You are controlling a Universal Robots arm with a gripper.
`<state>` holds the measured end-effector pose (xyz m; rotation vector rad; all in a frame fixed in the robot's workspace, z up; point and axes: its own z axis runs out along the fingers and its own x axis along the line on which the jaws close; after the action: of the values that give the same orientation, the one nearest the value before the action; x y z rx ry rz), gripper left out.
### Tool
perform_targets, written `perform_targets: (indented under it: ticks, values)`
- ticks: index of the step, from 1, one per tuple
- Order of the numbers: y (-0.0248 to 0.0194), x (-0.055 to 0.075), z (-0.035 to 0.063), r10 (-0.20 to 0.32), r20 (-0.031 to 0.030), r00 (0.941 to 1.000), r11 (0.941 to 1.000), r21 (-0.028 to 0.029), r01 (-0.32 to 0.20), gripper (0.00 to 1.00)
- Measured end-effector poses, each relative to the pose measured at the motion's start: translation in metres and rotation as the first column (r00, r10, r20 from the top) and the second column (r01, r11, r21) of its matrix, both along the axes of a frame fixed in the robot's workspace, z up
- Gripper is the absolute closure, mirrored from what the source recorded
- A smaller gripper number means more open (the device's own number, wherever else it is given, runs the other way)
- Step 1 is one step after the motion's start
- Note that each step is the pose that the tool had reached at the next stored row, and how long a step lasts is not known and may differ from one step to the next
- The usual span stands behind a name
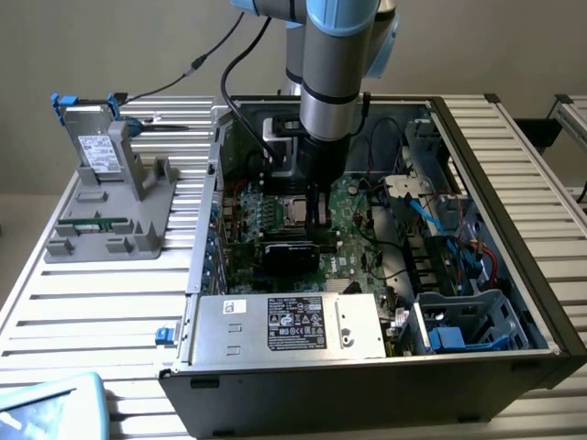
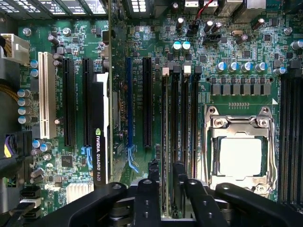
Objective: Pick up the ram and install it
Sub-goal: 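Insert the ram into the slot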
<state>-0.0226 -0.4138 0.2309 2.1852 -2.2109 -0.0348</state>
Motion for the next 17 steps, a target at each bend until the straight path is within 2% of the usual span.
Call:
perform_targets:
  ticks: [3, 4, 17]
  values:
    - [0.0000, 0.0000, 0.0000, 0.000, 0.0000, 1.0000, 1.0000, 0.0000, 0.000, 0.61]
    - [0.0000, 0.0000, 0.0000, 0.000, 0.0000, 1.0000, 1.0000, 0.0000, 0.000, 0.55]
    - [0.0000, 0.0000, 0.0000, 0.000, 0.0000, 1.0000, 1.0000, 0.0000, 0.000, 0.55]
